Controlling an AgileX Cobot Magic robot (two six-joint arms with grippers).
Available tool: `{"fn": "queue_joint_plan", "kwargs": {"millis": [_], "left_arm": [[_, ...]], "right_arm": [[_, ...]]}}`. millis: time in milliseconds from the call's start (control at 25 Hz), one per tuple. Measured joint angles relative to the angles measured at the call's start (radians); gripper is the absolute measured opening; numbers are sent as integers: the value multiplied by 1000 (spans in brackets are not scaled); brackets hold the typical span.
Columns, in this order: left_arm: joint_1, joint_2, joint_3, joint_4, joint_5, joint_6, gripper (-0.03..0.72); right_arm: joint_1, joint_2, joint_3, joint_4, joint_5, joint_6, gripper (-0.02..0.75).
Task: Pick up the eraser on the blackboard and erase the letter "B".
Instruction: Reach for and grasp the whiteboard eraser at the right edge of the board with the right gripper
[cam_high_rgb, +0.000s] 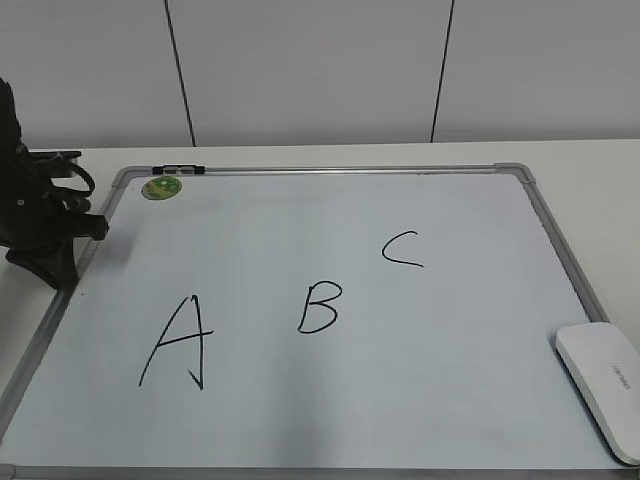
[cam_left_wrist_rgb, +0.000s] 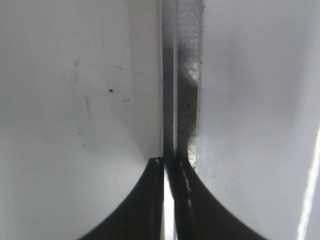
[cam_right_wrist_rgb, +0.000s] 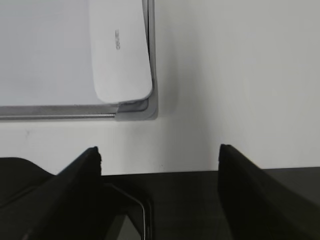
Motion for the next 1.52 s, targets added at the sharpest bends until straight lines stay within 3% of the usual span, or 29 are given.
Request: {"fn": "queue_joint_plan", "kwargs": {"millis": [320, 600, 800, 920, 1520], "left_arm": [[0, 0, 0, -2, -2, 0, 22], [0, 0, 0, -2, -2, 0, 22], [0, 0, 0, -2, -2, 0, 22], [0, 0, 0, -2, -2, 0, 22], [0, 0, 0, -2, -2, 0, 22]], "right_arm": [[4, 358, -44, 68, -172, -15, 538], [4, 672, -157, 143, -216, -77, 540], [26, 848, -232, 147, -214, -107, 616], [55, 921, -250, 147, -216, -111, 659], [97, 1134, -298, 84, -283, -41, 670]]}}
